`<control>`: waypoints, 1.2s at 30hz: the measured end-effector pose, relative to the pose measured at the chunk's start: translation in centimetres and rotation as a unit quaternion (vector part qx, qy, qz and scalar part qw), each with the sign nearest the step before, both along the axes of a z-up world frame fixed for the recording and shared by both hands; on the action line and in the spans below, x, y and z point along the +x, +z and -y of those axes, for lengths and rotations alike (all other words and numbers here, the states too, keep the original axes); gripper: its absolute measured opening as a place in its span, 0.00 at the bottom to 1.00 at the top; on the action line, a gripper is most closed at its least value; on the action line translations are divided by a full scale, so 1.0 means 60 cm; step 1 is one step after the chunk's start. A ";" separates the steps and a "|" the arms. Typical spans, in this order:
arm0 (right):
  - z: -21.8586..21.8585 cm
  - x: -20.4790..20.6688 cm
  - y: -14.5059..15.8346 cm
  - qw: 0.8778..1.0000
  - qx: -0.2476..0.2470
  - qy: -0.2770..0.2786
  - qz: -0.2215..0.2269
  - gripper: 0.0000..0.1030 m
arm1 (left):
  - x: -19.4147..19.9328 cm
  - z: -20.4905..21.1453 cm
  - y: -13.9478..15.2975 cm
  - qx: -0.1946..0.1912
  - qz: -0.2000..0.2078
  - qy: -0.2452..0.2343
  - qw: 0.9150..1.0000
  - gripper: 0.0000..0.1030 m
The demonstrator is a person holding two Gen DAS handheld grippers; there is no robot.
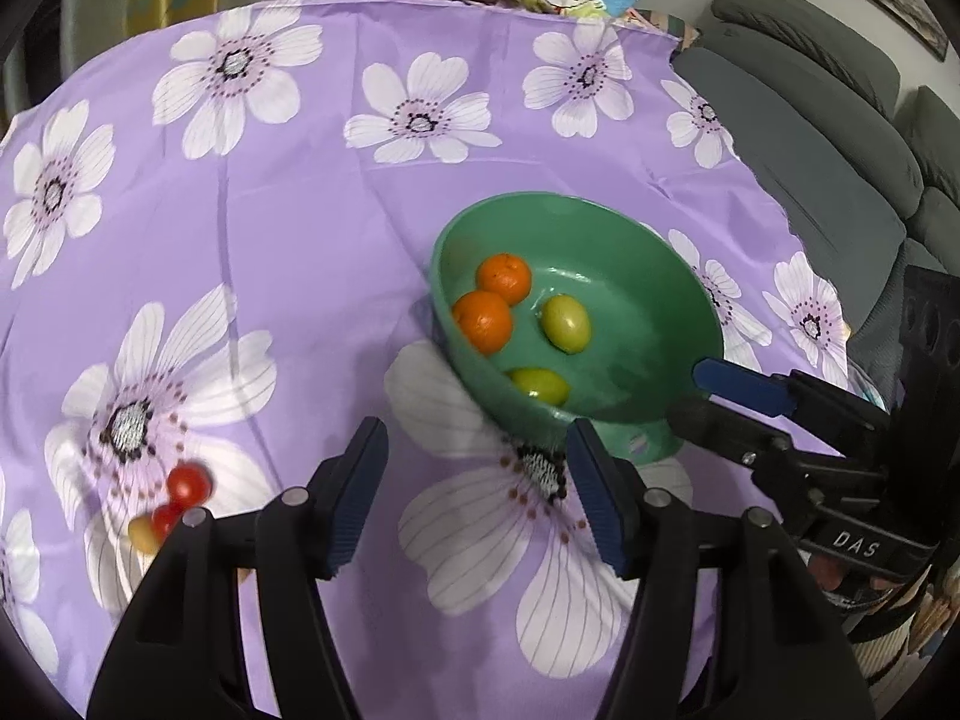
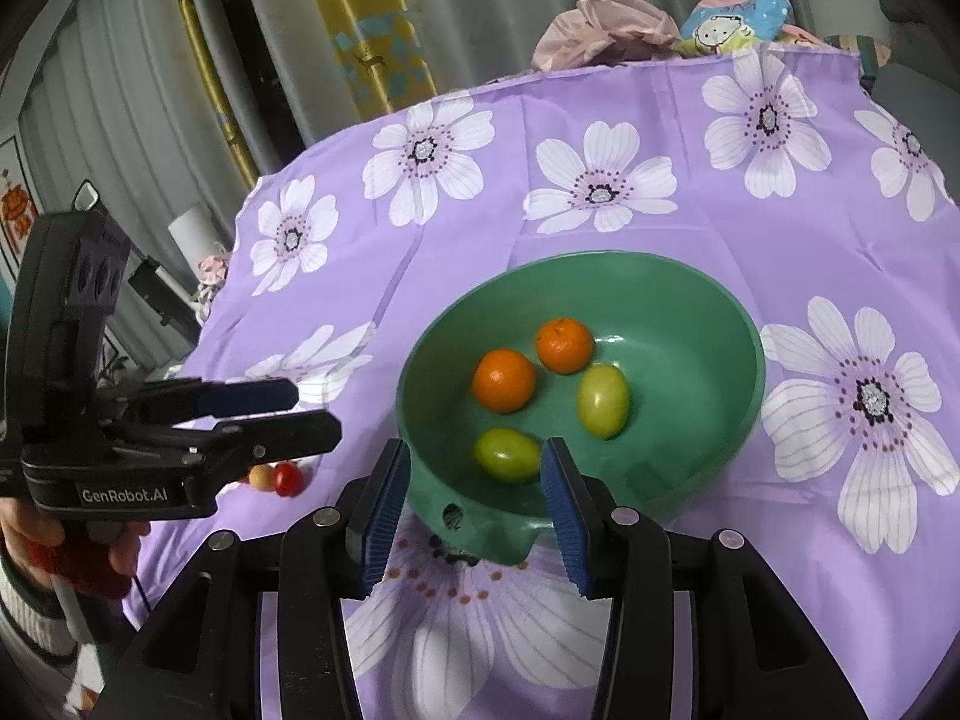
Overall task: Organize fruits
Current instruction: 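Withdraw the left gripper from the bowl toward the cherry tomatoes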
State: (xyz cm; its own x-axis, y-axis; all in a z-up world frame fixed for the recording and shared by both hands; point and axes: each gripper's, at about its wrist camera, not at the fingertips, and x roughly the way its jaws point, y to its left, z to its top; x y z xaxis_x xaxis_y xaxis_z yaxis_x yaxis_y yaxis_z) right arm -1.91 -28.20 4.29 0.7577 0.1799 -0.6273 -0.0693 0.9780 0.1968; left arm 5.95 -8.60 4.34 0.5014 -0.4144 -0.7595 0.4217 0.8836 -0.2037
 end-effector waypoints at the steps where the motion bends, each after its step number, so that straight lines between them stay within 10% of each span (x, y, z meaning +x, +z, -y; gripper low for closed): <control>1: -0.001 -0.002 0.001 1.000 0.000 0.000 0.000 0.45 | -0.003 -0.004 0.001 -0.001 0.000 0.006 1.000 0.60; 22: -0.084 -0.020 -0.006 0.998 -0.008 0.061 -0.020 0.45 | -0.066 -0.088 -0.038 0.047 -0.007 0.082 0.995 0.61; 36: -0.182 -0.006 -0.055 0.987 -0.047 0.134 -0.079 0.45 | -0.128 -0.225 -0.074 -0.006 -0.057 0.127 0.990 0.61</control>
